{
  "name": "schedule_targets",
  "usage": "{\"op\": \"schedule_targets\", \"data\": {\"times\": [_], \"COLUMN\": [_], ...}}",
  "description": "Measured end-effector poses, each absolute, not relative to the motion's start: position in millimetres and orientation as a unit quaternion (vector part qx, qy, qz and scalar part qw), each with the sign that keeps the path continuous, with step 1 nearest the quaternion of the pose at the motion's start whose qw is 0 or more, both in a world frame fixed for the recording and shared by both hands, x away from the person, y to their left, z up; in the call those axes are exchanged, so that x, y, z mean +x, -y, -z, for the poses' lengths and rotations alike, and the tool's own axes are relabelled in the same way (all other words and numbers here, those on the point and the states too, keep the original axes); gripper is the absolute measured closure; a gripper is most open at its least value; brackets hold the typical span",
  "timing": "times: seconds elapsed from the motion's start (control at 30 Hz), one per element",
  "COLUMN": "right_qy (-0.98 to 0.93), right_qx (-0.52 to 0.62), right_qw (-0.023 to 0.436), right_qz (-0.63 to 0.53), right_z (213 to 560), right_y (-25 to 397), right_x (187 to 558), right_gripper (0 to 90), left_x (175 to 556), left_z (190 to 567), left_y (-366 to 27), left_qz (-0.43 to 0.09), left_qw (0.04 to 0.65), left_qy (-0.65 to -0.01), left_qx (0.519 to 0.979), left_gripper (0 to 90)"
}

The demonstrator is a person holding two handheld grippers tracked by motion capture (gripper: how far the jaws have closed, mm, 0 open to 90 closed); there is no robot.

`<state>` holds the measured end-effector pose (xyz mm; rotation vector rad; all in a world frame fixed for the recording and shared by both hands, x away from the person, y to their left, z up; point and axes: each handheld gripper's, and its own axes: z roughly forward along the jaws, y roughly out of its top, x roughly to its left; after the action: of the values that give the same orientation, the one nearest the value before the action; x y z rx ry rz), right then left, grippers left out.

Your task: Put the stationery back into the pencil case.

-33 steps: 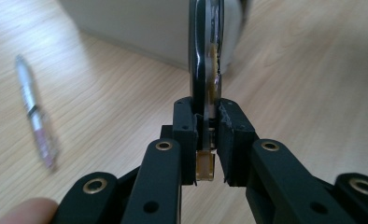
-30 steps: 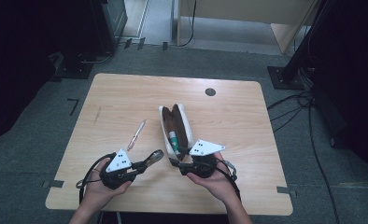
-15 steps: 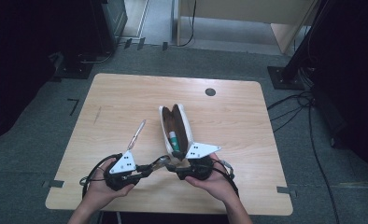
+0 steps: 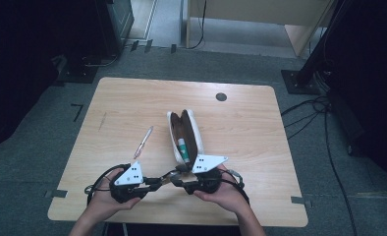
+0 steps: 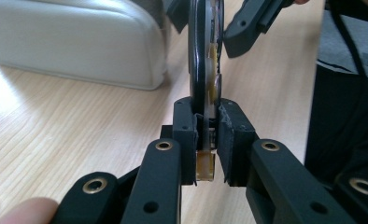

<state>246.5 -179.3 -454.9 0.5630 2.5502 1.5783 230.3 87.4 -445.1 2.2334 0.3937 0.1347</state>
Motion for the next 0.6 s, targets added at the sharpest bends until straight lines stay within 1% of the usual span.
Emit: {"op": "schedule_targets", "data": {"times": [0.2,0.3,0.43,0.53,0.6], "right_qy": [-0.841,-0.84,-0.845,-0.846,-0.845], "right_qx": [0.165,0.163,0.145,0.123,0.117], "right_qw": [0.042,0.033,0.025,0.011,0.008], "right_qz": [-0.514,-0.516,-0.514,-0.519,-0.521], "right_z": [456.3,456.4,456.0,455.6,455.2], "right_y": [176.0,177.5,179.2,180.4,180.7], "right_x": [243.9,244.1,242.4,240.7,240.2], "right_gripper": [53.6,56.2,62.5,70.4,71.8], "left_x": [229.5,229.9,229.8,229.7,229.5], "left_z": [446.2,446.4,447.7,449.8,451.9], "left_y": [-86.9,-88.8,-93.6,-96.7,-97.2], "left_qz": [-0.054,-0.05,-0.045,-0.043,-0.041], "left_qw": [0.425,0.429,0.436,0.439,0.44], "left_qy": [-0.144,-0.141,-0.129,-0.121,-0.117], "left_qx": [0.892,0.891,0.89,0.89,0.89], "left_gripper": [79.5,79.3,78.0,75.8,74.8]}}
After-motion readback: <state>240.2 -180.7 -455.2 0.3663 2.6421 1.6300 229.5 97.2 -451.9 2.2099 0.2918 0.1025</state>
